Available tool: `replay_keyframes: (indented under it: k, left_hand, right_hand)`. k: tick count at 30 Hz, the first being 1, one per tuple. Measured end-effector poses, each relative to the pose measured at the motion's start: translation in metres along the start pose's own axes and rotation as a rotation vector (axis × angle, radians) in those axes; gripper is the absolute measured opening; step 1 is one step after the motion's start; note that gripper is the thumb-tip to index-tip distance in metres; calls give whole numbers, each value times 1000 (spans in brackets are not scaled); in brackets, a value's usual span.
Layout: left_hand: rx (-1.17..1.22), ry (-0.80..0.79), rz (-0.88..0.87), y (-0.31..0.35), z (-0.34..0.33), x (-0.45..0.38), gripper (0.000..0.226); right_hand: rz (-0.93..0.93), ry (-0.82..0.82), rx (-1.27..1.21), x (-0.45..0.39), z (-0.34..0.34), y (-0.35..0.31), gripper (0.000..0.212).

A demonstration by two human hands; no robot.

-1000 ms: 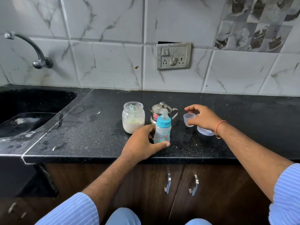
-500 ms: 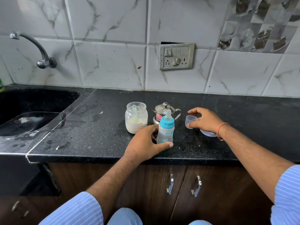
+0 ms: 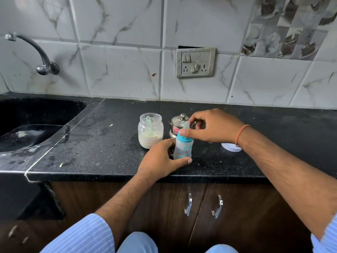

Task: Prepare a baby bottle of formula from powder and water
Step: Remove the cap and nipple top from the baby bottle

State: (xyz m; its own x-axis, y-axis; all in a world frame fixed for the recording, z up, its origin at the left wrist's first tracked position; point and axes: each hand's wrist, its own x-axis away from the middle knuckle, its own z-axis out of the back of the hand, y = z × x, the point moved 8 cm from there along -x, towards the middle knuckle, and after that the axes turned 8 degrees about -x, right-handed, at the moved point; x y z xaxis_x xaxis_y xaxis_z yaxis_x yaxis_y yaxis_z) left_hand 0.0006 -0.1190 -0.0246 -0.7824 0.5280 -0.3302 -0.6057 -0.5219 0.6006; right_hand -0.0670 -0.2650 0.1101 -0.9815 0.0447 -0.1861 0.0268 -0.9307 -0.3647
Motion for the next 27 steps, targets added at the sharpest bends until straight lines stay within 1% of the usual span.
replay_keyframes:
  k: [2, 3, 5, 9, 12, 14, 17, 19, 22, 24, 27]
  left_hand:
    - [9, -3, 4, -1, -1, 0, 84]
    - [12, -4, 8, -2, -1, 0, 93]
    - [21, -15, 9, -1, -1, 1, 101]
    - [31, -26, 6, 0, 0, 0, 98]
    - [41, -27, 6, 2, 1, 0, 94]
    - [47, -26, 2, 3, 1, 0, 88]
    - [57, -39, -5, 2, 0, -1, 72]
    - [57, -54, -6, 2, -1, -1, 74]
    - [56, -53, 2, 2, 1, -1, 68]
    - [41, -40, 2, 3, 2, -2, 71]
    - [32, -27, 11, 3, 2, -1, 72]
  right_hand:
    - [-3, -75, 249, -4, -8, -18, 70]
    - [10, -93, 351, -7, -11, -25, 71]
    - [46, -107, 448, -11, -12, -36, 66]
    - [111, -194, 413, -22, -16, -39, 61]
    - [125, -211, 317, -26, -19, -33, 60]
    - [130, -237, 292, -28, -18, -32, 55]
    - [182, -328, 268, -32, -18, -30, 47]
    - [247, -398, 206, -33, -19, -29, 43]
    - [307, -452, 208, -36, -21, -33, 46]
    - [311, -495, 222, -37, -20, -39, 50]
    - [247, -518, 283, -41, -19, -38, 67]
